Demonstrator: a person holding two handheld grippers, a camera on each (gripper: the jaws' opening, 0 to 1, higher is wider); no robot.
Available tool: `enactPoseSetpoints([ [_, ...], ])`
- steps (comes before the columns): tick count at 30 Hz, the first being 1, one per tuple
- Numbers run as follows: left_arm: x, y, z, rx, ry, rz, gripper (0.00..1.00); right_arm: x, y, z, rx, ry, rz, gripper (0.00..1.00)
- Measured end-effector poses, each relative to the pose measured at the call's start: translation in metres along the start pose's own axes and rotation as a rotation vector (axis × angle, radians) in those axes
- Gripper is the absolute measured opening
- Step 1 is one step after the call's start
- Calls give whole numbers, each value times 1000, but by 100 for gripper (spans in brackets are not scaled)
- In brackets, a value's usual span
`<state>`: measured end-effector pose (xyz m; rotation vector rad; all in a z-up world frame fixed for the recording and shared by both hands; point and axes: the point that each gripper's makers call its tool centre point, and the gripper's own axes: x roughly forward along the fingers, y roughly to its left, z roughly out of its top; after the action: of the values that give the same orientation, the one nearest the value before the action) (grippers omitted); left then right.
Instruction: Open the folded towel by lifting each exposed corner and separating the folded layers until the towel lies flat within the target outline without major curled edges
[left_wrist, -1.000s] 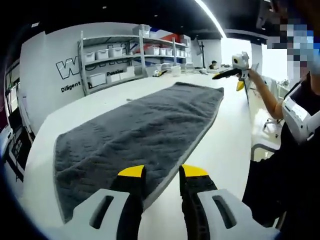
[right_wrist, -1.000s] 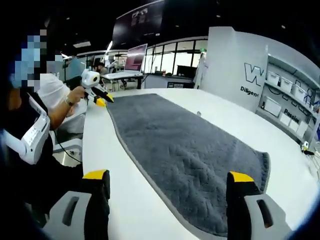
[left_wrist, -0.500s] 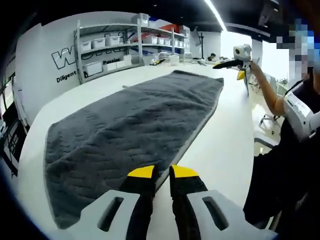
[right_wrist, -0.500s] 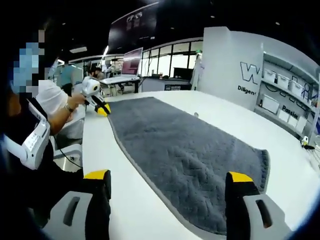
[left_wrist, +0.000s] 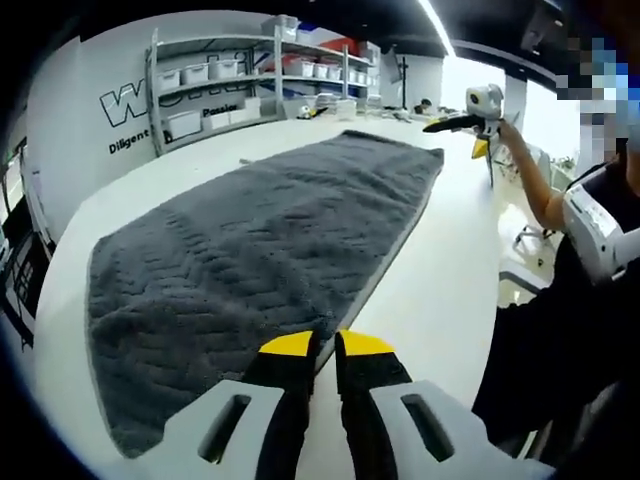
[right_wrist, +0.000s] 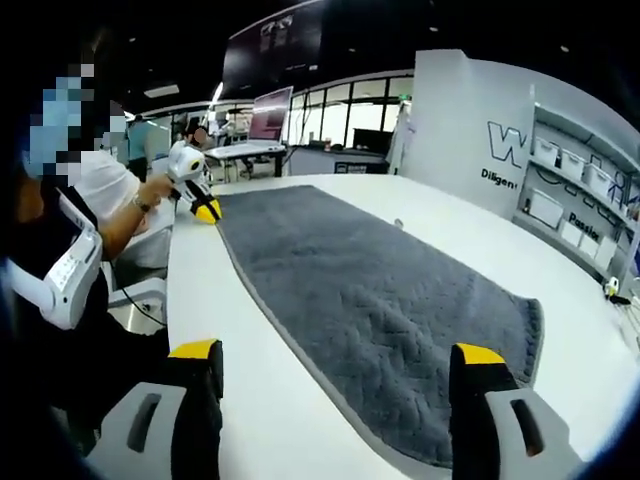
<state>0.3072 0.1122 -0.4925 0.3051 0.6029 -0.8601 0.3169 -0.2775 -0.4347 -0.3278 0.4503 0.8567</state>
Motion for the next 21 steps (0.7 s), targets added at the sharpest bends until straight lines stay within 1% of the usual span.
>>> enactPoseSetpoints([
  [3,0,0,0,3,0,7,8,0,-2,-1,5,2,-2,95],
  [4,0,0,1,49,-2,21,9,-1,-2,-1,8,2,-2,95],
  [5,-1,-2,1,61,-3,21,11,-1,-3,-2,11,2,-4,95],
  [7,-1,-9,3,70,-17,-2,17,-2,-5,-3,18,2,-6,95],
  [8,-1,-14,5,73,-32,-27,21,-2,-5,-4,20,2,-6,95],
  [9,-2,-16,8,64,-52,-38,24,-2,-6,-5,21,3,-7,95],
  [10,-3,-16,13,61,-80,-40,28,-2,-6,-6,22,5,-8,94],
  [11,-5,-15,18,56,-106,-30,35,-2,-6,-7,24,7,-9,93],
  [12,-6,-13,20,56,-119,-21,40,-2,-6,-8,25,7,-10,93],
  [13,-10,-11,25,60,-144,-10,45,-3,-7,-9,29,7,-11,93],
  [15,-13,-13,30,55,-172,-17,50,-4,-8,-10,37,5,-14,93],
  [18,-14,-19,35,53,-205,-52,52,-6,-10,-10,45,0,-19,92],
  [20,-16,-21,39,42,-230,-54,60,-6,-10,-10,47,-3,-21,92],
  [21,-16,-22,42,39,-246,-52,67,-7,-10,-10,49,-3,-21,93],
])
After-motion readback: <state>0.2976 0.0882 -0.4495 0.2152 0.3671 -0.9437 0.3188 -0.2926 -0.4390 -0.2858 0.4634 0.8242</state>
